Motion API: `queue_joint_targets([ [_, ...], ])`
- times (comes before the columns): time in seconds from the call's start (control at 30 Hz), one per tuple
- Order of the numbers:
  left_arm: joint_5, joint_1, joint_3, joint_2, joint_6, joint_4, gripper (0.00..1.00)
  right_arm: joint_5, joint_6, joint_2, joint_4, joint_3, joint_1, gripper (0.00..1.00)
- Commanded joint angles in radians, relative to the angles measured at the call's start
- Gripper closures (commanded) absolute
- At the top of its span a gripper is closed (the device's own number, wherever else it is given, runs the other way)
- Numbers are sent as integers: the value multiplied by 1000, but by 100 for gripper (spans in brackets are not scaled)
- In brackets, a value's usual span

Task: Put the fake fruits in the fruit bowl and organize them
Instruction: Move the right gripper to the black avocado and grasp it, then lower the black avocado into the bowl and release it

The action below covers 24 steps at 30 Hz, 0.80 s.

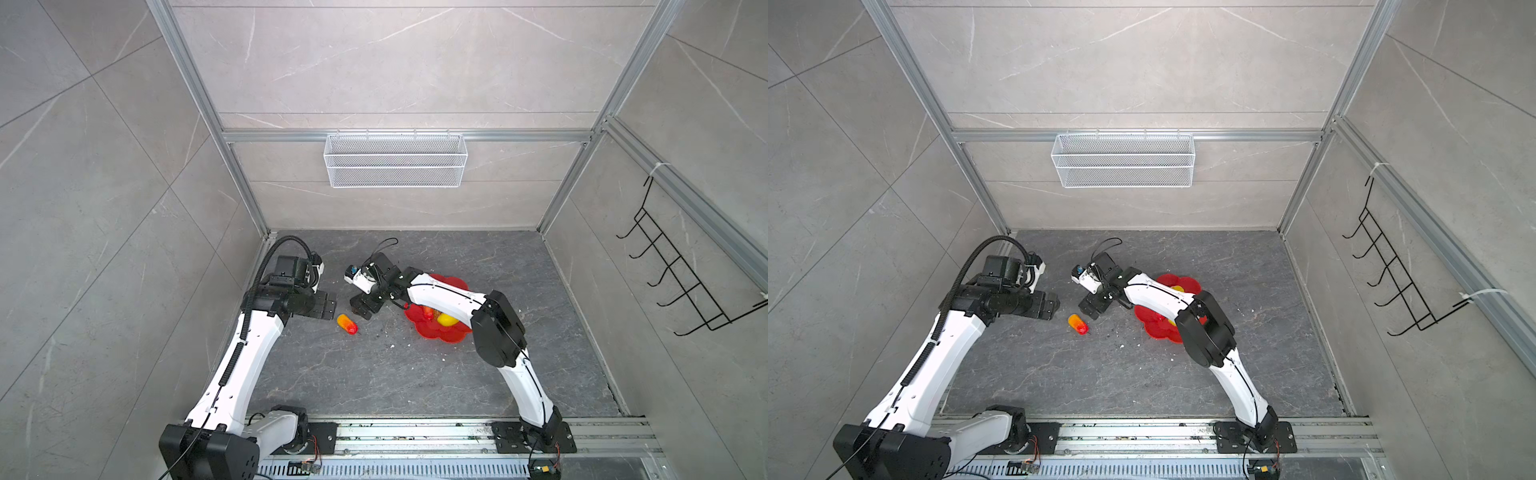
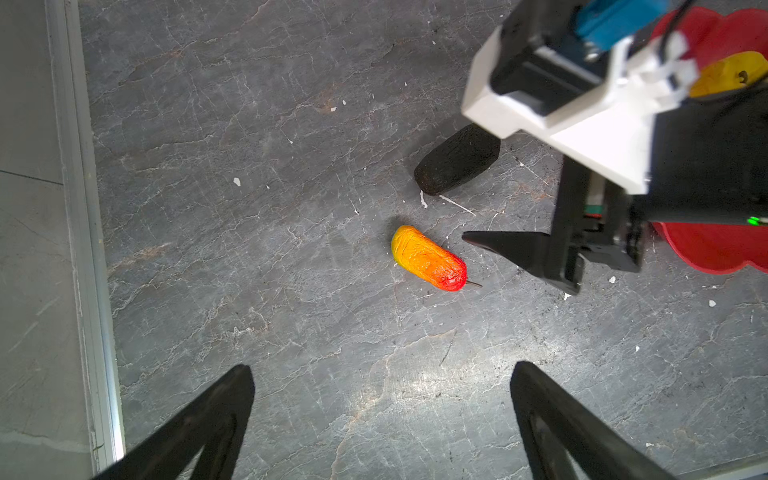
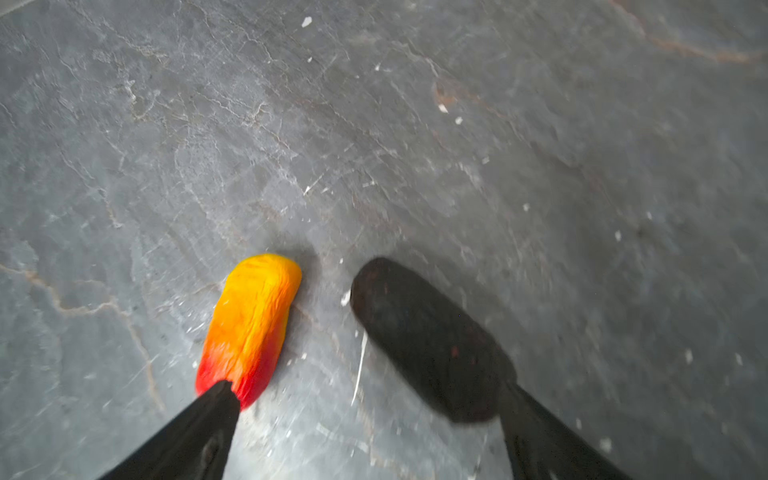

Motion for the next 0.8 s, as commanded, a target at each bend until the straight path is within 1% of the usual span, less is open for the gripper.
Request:
queue_joint_targets([
  [0.0, 6, 5, 3, -18, 21, 9, 0, -19, -94, 78, -126, 119, -10, 0],
  [0.2, 7, 5, 3, -16, 23, 9, 0, 1, -111, 199, -225, 291, -19, 1],
  [0.3, 5, 5, 3, -16, 23, 9, 0, 20, -111, 245, -269, 359, -23, 7],
  [0.37, 3, 5, 3, -14, 23, 10, 0, 24, -113, 251, -288, 388, -26, 12],
  [0.4, 3, 5, 2, -12, 23, 8, 0, 24, -111, 278, -292, 393, -27, 16],
  [0.53, -4, 5, 1, -13, 23, 9, 0, 26, -111, 286, -296, 400, -30, 25],
  [0.67, -6, 5, -2, -17, 23, 8, 0, 25, -108, 291, -314, 412, -32, 40],
  [0.73, -7, 5, -2, -18, 23, 8, 0, 28, -106, 287, -325, 411, -31, 46],
  [0.77, -7, 5, -1, -18, 23, 8, 0, 29, -103, 281, -330, 408, -32, 52],
])
